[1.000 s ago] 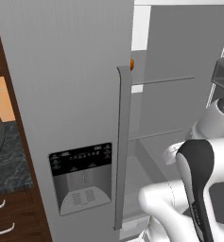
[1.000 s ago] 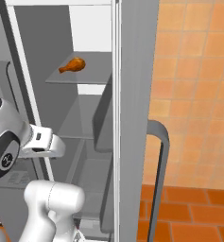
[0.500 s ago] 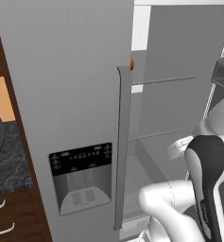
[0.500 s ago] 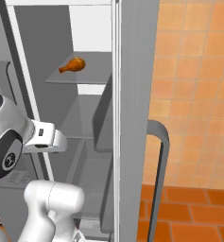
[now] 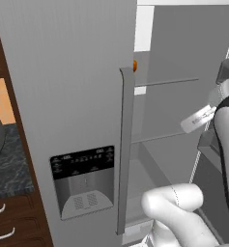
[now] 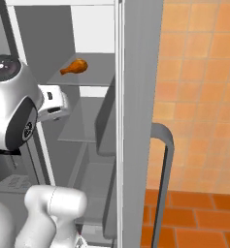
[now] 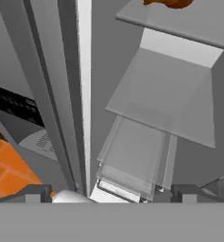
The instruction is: Place one squash and one chicken drumstick in each tupperware on the nearby counter, to pack two identical lunches.
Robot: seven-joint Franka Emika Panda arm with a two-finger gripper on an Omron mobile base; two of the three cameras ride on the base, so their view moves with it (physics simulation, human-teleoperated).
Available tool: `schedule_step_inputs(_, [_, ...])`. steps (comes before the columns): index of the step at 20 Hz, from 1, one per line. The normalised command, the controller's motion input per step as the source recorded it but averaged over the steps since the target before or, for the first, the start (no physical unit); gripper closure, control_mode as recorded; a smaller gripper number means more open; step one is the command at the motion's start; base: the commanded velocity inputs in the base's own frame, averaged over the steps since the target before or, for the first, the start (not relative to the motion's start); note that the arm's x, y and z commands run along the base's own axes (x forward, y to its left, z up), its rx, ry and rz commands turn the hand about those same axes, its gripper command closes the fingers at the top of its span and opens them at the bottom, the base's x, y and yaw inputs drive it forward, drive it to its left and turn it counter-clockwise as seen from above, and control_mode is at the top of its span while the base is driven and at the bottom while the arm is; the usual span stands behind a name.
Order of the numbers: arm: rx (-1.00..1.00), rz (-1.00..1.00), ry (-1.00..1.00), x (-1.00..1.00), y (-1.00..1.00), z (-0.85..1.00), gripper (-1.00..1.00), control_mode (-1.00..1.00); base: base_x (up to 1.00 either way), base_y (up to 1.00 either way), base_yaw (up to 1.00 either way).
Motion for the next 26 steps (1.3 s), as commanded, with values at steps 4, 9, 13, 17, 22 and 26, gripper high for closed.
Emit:
schedule_step_inputs(4, [-0.03, 0.18, -0.05, 0.39, 0.13, 0.13, -1.00, -1.00, 0.00, 0.00, 0.00])
schedule_step_inputs(9, [0.00, -0.03, -0.11, 0.06, 0.05, 0.02, -1.00, -1.00, 0.00, 0.00, 0.00])
schedule_step_inputs(13, [0.03, -0.15, -0.17, 0.00, 0.00, 0.00, -1.00, -1.00, 0.00, 0.00, 0.00])
schedule_step_inputs(17, [0.13, -0.11, -0.05, 0.12, 0.00, 0.28, -1.00, -1.00, 0.00, 0.00, 0.00])
schedule_step_inputs(22, [0.14, 0.00, 0.00, 0.59, -0.01, 0.63, -1.00, -1.00, 0.00, 0.00, 0.00])
schedule_step_inputs(26, [0.08, 0.08, -0.01, 0.83, 0.00, 0.25, -1.00, -1.00, 0.00, 0.00, 0.00])
